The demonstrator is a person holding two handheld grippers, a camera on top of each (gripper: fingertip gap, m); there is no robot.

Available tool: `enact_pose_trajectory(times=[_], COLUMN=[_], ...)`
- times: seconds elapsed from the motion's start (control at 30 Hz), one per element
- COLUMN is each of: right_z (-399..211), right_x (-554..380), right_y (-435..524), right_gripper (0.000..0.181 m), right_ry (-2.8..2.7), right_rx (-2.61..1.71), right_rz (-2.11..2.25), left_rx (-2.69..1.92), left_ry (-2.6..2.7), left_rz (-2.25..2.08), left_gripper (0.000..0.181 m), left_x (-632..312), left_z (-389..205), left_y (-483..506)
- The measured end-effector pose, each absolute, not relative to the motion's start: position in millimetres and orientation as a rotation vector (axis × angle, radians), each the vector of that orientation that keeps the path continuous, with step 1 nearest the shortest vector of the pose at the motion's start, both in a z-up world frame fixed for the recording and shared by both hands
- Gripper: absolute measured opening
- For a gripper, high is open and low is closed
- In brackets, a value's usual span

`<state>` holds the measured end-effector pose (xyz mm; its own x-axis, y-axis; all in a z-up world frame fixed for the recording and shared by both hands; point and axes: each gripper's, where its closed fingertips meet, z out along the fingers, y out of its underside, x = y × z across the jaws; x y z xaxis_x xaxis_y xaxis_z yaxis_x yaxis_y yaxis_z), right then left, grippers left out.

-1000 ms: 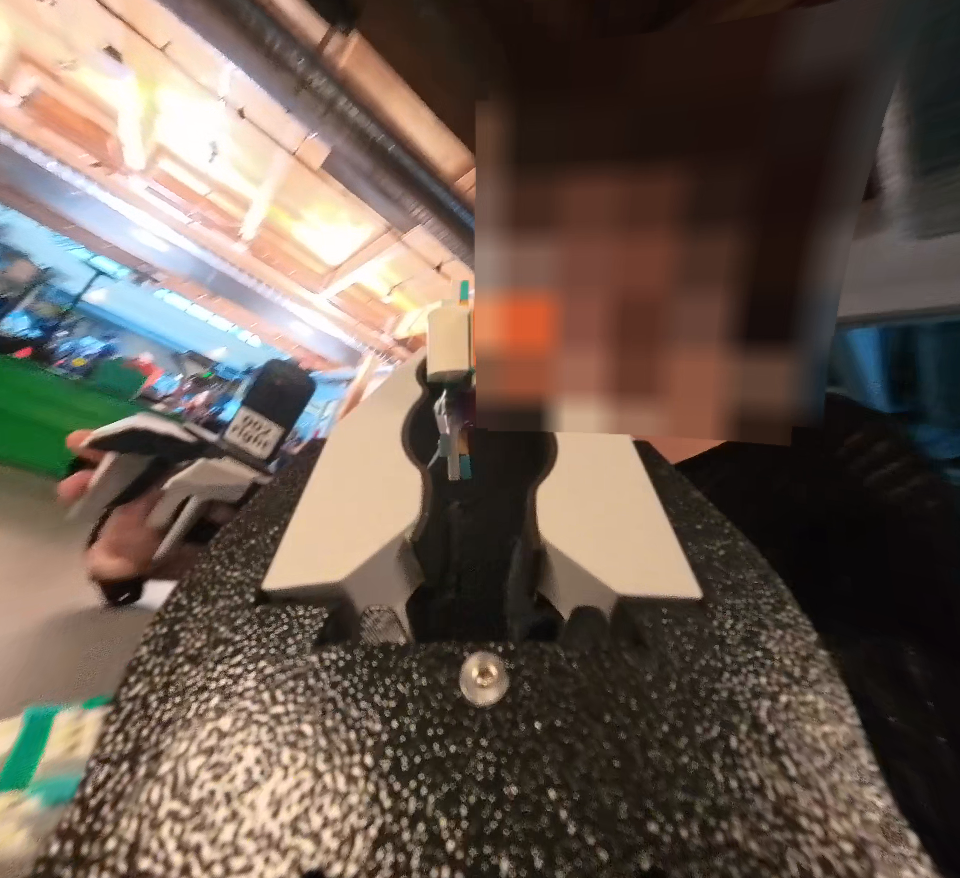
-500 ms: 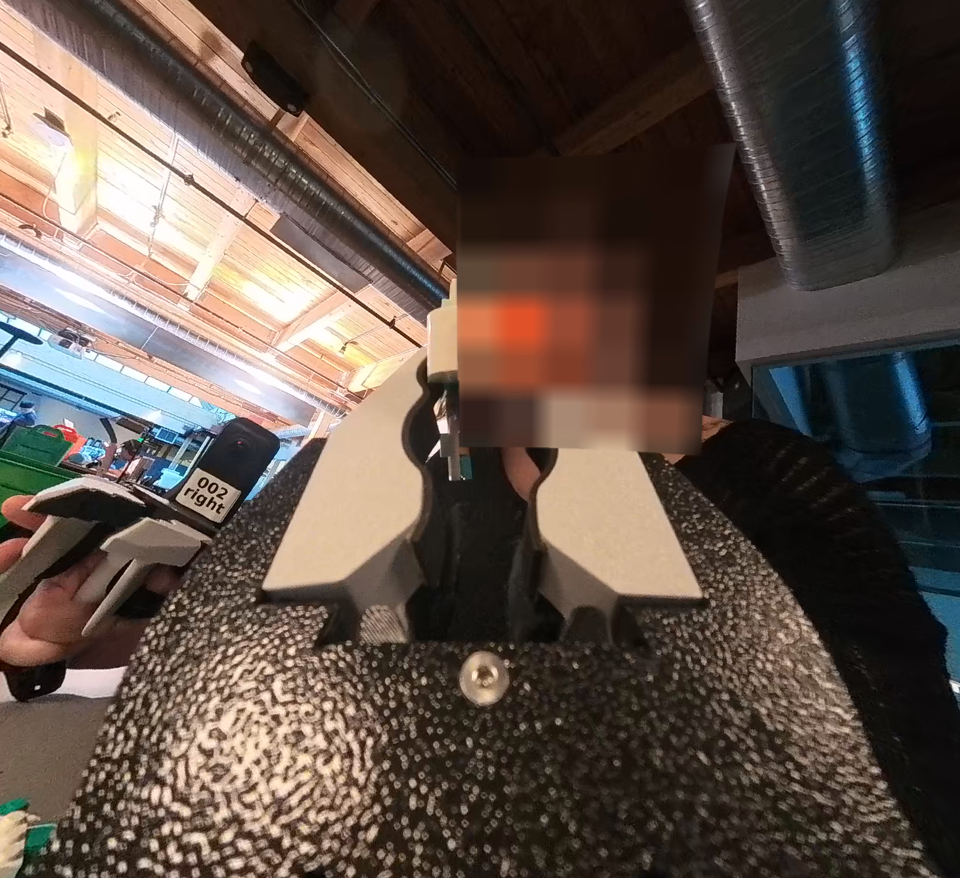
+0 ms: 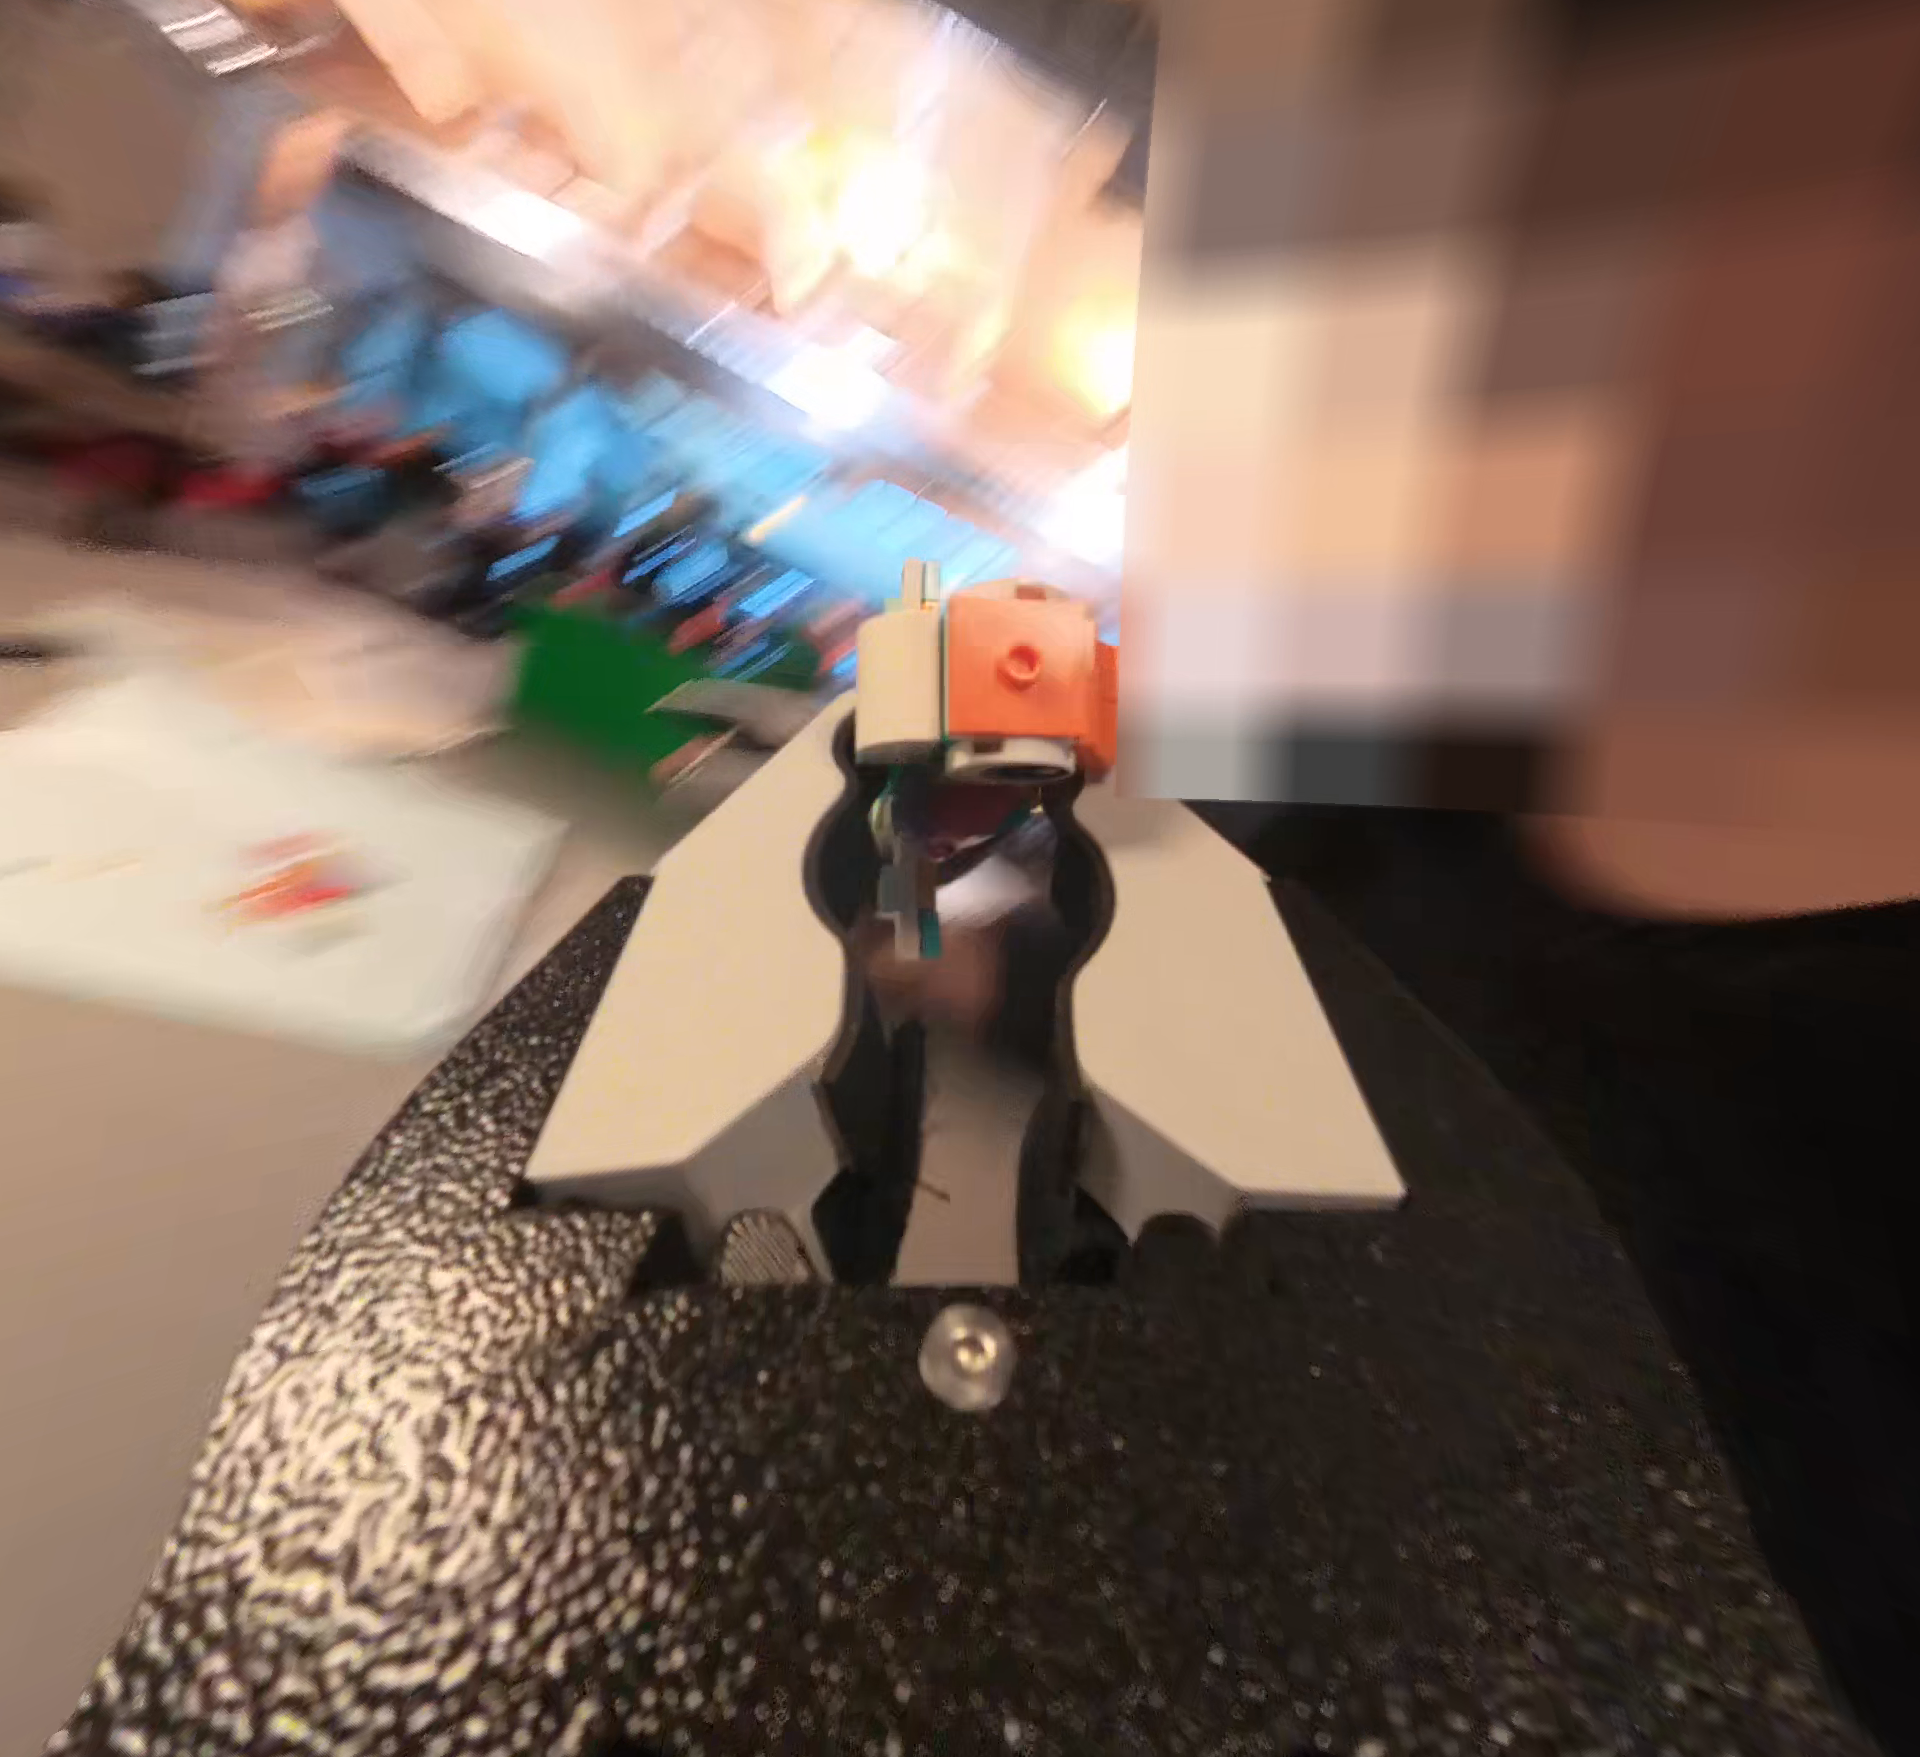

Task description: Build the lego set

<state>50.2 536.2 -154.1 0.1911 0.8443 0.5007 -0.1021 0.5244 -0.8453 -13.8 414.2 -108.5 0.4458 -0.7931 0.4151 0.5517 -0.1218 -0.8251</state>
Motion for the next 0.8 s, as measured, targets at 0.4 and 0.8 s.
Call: enact_pose_trajectory(times=[0.4,0.8], right_z=[-142,-135], right_x=[61,57], right_y=[566,606], right_gripper=[0.019,0.017], right_ry=[-1.023,-0.938], right_rx=[-0.787,-0.830], right_rz=[0.649,0.660], left_rx=[-1.739,-1.733], left_ry=[0.773,0.849], left_rz=[-0.925,-1.090], left_gripper=[0.027,0.027], left_x=[24,22], left_z=[-169,-167], left_y=[454,449])
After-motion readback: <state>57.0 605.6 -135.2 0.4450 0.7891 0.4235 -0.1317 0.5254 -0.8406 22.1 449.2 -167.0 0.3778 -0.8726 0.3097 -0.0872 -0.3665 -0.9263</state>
